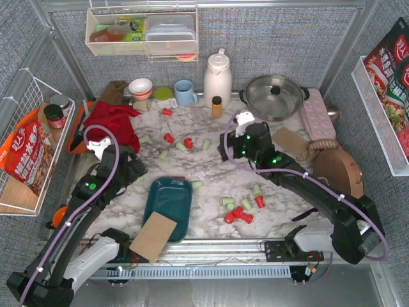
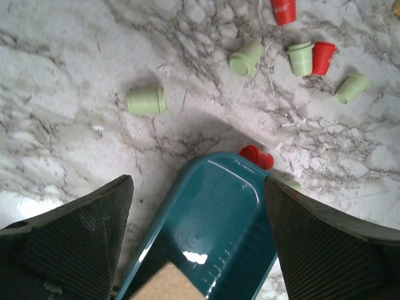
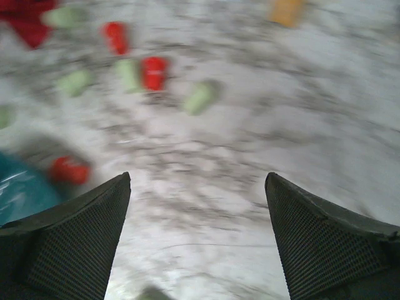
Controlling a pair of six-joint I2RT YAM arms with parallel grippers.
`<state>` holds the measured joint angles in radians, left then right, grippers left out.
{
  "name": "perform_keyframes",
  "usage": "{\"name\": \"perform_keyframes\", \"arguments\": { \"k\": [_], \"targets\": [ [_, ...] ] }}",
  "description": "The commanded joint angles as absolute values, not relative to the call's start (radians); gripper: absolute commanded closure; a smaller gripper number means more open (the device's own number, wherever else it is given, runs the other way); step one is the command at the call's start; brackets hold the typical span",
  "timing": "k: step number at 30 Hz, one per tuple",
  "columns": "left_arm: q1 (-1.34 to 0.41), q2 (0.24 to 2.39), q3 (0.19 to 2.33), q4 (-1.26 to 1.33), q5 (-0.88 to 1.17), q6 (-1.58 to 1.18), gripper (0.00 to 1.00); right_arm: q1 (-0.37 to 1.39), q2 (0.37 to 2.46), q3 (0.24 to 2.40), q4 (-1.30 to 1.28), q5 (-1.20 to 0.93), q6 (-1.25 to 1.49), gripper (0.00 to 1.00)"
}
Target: Mix the coffee capsules in the storage basket
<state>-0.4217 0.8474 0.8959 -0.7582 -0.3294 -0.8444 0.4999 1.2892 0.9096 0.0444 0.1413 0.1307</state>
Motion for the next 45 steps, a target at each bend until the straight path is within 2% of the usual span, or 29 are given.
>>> {"name": "perform_keyframes", "arguments": {
  "k": [1,6,18,29,45],
  "targets": [
    [-0.42,0.818,0.865,-0.846,-0.297,-0.946,0.08,0.609,1.281,0.904,0.142,-0.219,0.166,0.07],
    [-0.42,0.784,0.778,-0.822,-0.305,-0.98,0.15,0.798,1.337,0.896,0.207,-0.297,0.16,0.08],
    [-0.42,0.743,0.704,-0.678,-0.366,-0.893,0.15,1.074,1.601,0.989,0.18,-0.37,0.143,0.09],
    [-0.42,0.704,0.701,-0.608,-0.416,-0.781,0.15,1.151,1.742,1.045,0.166,-0.392,0.176,0.1],
    [-0.42,0.667,0.683,-0.536,-0.445,-0.7,0.15,1.166,1.834,1.082,0.142,-0.433,0.189,0.16]
  ]
}}
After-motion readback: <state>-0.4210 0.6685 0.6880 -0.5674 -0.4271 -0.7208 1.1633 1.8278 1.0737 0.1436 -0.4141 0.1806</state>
